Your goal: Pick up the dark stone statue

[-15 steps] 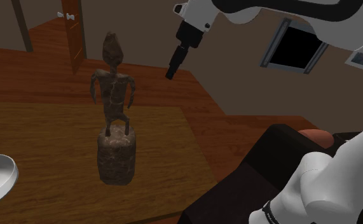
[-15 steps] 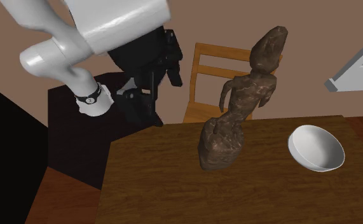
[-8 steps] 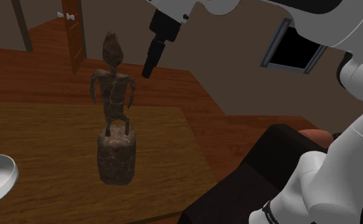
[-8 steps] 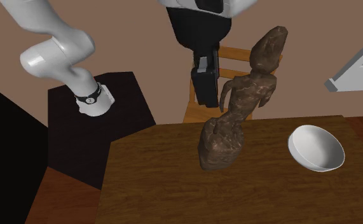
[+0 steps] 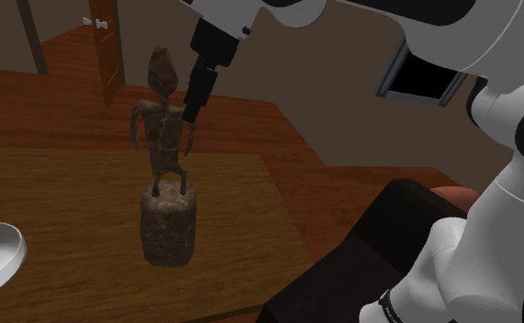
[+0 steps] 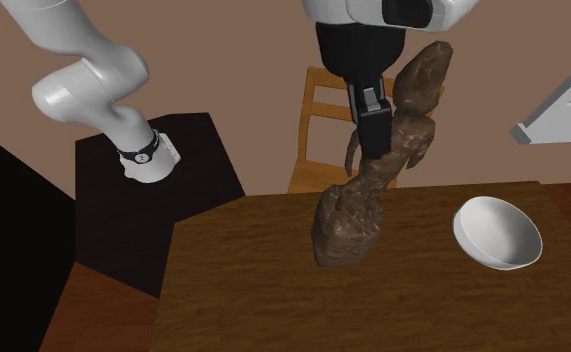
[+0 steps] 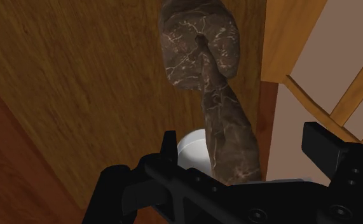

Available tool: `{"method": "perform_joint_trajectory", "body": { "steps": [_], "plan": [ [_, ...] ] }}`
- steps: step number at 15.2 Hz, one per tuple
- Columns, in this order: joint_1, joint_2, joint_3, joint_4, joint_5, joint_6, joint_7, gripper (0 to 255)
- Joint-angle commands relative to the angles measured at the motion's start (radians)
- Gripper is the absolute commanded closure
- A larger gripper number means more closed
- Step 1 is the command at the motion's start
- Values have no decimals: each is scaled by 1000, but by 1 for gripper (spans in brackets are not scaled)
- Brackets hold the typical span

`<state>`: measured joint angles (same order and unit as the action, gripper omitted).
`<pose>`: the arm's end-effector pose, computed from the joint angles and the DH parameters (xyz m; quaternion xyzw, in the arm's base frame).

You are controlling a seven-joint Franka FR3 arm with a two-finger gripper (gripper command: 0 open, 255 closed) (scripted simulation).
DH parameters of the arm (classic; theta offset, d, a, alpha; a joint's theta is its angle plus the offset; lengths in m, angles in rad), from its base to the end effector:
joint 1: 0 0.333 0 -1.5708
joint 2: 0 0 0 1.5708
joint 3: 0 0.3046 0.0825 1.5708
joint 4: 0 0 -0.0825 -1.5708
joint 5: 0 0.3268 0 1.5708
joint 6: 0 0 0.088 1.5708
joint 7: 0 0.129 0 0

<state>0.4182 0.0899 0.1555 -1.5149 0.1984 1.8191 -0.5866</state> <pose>0.4549 0.3134 0.5959 -0.8350 -0.5294 -0.1076 0.1042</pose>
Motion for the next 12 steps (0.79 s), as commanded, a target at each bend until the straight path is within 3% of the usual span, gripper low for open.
{"method": "perform_joint_trajectory", "body": {
  "steps": [1,4,5,12],
  "plan": [
    [0,-9,0,-38,3,30,-6,0],
    [0,-13,1,-65,5,51,-11,0],
    [1,-10,1,-60,4,50,-10,255],
    [1,-11,1,-61,4,50,-9,255]
  ]
}}
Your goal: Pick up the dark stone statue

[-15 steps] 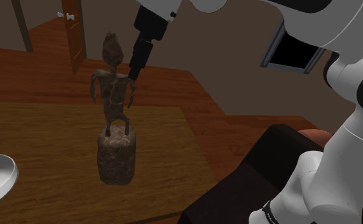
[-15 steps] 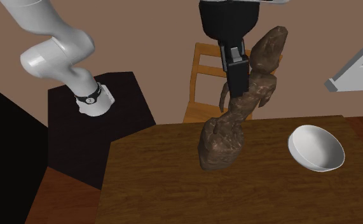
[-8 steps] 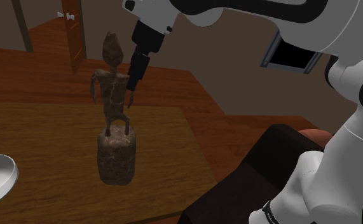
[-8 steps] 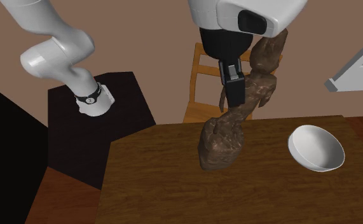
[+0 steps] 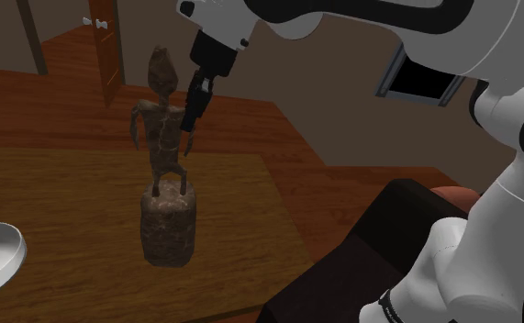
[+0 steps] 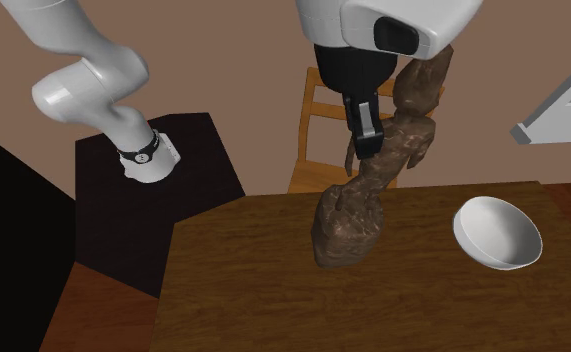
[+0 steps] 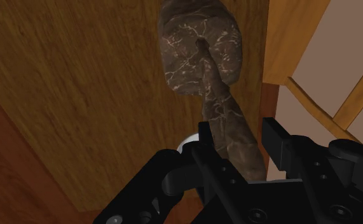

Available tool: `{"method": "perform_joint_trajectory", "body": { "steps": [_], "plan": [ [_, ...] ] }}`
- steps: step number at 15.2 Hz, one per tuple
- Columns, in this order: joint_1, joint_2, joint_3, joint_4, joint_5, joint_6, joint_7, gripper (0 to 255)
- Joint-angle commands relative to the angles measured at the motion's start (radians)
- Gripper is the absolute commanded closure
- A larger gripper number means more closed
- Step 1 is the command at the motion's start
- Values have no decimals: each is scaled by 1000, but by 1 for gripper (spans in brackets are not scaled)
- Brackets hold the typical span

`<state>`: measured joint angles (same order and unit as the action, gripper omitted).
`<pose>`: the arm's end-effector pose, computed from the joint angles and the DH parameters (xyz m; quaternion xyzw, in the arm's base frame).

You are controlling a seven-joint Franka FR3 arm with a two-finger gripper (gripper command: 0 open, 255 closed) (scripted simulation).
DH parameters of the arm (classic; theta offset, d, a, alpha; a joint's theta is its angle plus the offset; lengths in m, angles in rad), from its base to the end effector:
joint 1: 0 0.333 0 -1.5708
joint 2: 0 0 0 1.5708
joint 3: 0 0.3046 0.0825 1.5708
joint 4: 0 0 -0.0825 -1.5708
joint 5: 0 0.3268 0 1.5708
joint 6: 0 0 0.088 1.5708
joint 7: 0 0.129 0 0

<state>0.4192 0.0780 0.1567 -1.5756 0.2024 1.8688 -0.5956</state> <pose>0.4540 0.3143 0.5809 -0.8347 -0.5298 -0.1083 0.1041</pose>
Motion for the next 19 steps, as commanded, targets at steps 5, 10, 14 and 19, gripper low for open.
{"method": "perform_joint_trajectory", "body": {
  "steps": [5,10,14,19],
  "plan": [
    [-1,7,-1,47,-3,-40,7,255],
    [0,27,-1,140,-9,-112,22,255],
    [1,49,0,223,-15,-173,35,255],
    [3,71,1,297,-20,-223,46,255]
  ]
}}
